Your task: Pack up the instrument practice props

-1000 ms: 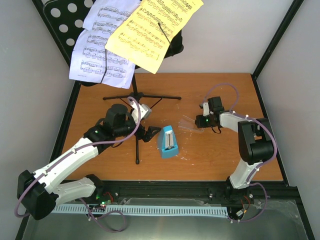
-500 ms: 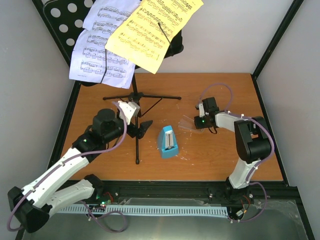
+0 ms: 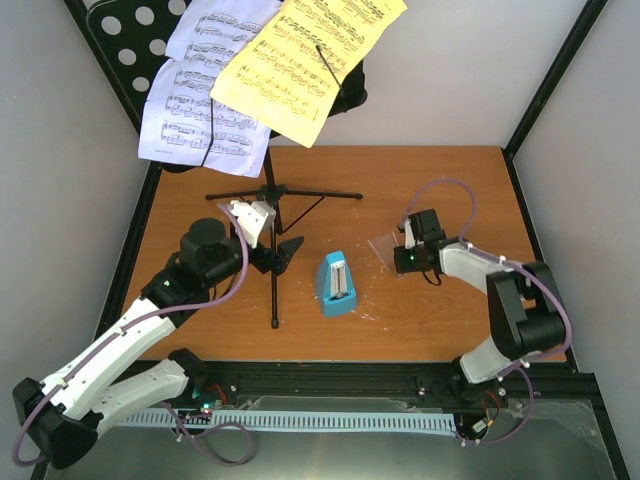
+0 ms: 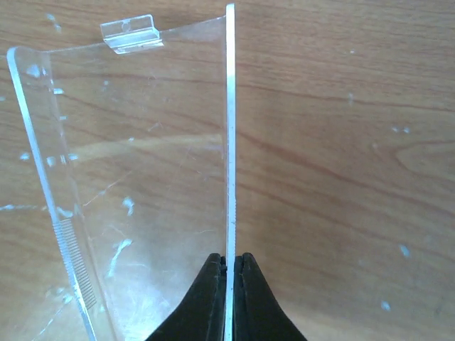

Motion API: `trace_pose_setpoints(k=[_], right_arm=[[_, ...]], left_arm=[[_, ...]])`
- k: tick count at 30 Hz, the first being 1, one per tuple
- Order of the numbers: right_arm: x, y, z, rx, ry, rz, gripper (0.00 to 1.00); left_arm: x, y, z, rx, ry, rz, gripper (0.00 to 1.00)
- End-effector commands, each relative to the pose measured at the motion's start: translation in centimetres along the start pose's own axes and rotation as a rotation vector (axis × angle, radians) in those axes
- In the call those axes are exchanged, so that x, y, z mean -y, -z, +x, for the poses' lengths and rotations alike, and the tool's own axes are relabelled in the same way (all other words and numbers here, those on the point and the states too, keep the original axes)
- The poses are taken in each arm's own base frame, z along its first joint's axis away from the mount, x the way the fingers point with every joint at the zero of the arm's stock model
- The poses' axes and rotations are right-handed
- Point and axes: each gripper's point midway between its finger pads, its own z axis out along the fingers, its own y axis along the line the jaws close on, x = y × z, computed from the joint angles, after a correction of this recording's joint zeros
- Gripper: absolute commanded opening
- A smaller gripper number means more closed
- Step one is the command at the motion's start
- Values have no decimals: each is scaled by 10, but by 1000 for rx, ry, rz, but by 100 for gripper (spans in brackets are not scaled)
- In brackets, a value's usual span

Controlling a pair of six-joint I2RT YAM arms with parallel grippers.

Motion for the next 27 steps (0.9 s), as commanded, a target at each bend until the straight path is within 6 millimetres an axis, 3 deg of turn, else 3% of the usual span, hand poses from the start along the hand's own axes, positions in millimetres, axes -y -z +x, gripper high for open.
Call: trace_pose_setpoints(k=[1,7,17,23,27], right_arm=[[-5,28,-7,86,-65,-23,3],[-24,66,-13,174,-114,-132,3],[-72,138,-18,233,-94,-404,3],[-122,203,-7,244,-55,-736,3],[-149,242,5,209,-9,-920,3]], left_arm=[[4,7,-16,51,8,27,99],[15,8,-15,50,-9,93,99],[73,16,-7,30,-56,450,99],[88,24,-16,57,-57,544,99],[95,36,-43,98,8,590,99]])
